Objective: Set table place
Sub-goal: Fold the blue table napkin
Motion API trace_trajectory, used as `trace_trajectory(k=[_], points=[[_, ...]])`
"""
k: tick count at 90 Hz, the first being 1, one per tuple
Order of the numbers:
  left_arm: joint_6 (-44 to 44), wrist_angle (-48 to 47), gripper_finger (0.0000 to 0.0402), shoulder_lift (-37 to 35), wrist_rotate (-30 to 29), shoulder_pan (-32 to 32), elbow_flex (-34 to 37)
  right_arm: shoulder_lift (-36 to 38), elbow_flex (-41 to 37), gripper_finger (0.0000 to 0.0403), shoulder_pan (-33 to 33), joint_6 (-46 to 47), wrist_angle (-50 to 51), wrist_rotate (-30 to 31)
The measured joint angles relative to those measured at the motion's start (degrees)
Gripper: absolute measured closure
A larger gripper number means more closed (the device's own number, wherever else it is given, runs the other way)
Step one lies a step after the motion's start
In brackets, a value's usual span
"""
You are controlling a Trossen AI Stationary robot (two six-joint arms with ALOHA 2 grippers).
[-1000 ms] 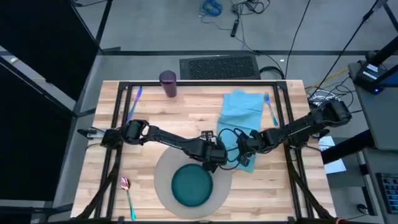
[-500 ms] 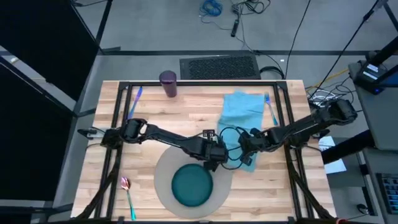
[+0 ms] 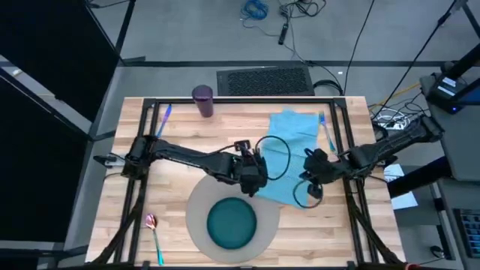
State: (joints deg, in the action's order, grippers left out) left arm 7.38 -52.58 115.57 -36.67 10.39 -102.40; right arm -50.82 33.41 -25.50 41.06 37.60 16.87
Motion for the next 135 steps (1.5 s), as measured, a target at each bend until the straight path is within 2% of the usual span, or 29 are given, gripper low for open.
trace_trajectory(k=[7, 12, 19, 26, 30, 42, 51, 55, 68, 82, 103, 111, 121, 135], points=[[4.31, -1.85, 0.0402, -3.1, -4.26, -0.13, 5.87, -0.36, 0.0, 0.0403, -4.38, 3.15, 1.21, -0.07], [7.51, 0.78, 0.0402, -6.56, -5.49, -0.41, 11.52, -0.82, 0.0, 0.0403, -7.64, 5.18, 0.91, 0.19], [10.39, 4.43, 0.0402, -12.69, -5.09, -0.62, 20.32, -1.46, 0.0, 0.0403, -11.85, 7.56, 0.99, 1.36], [10.78, 12.41, 0.0402, -19.58, -2.16, -0.36, 28.47, -1.9, 0.0, 0.0403, -14.67, 8.53, 0.3, 1.76], [10.18, 17.45, 0.0402, -23.72, 0.33, -0.03, 32.68, -1.95, 0.0, 0.0403, -15.73, 9.5, 0.48, 1.76], [3.96, 42.5, 0.0402, -34.74, 10.66, 0.96, 44.42, -1.91, 0.0, 0.0403, -16.64, 12.22, -0.86, 2.35], [2.77, 60.58, 0.0402, -37.01, 17.23, 0.99, 51.48, -2.14, 0.02, 0.0403, -16.3, 12.71, -3.66, 3.2], [2.72, 64.99, 0.0402, -36.66, 18.32, 0.99, 53.48, -2.54, 0.02, 0.0403, -15.96, 12.81, -4.49, 3.67], [2.68, 67.64, 0.0401, -31.3, 18.1, 0.43, 54.52, -5.05, 0.02, 0.038, -15.3, 12.3, -5.68, 3.94], [1.88, 68.54, 0.0384, -25.39, 21.63, -0.93, 52.77, -8.52, 0.04, 0.031, -14.97, 12.54, -5.88, 3.84], [1.33, 68.91, 0.0303, -22.88, 21.64, -1.66, 49.87, -13.05, 0.04, 0.0191, -14.08, 16.63, -6.4, 3.79], [4.32, 70.25, 0.0268, -22.95, 21.03, -1.7, 49.8, -14.35, 0.04, 0.0157, -14.09, 16.8, -6.6, 3.01], [6.78, 73.03, 0.024, -22.93, 22.81, -1.36, 49.8, -15.98, 0.04, 0.0129, -14.1, 15.81, -7.66, 2.27], [2.3, 73.09, 0.0236, -20.34, 26.16, -0.13, 48.85, -18.22, 0.07, 0.0116, -14.14, 10.69, -10.73, 1.74]])
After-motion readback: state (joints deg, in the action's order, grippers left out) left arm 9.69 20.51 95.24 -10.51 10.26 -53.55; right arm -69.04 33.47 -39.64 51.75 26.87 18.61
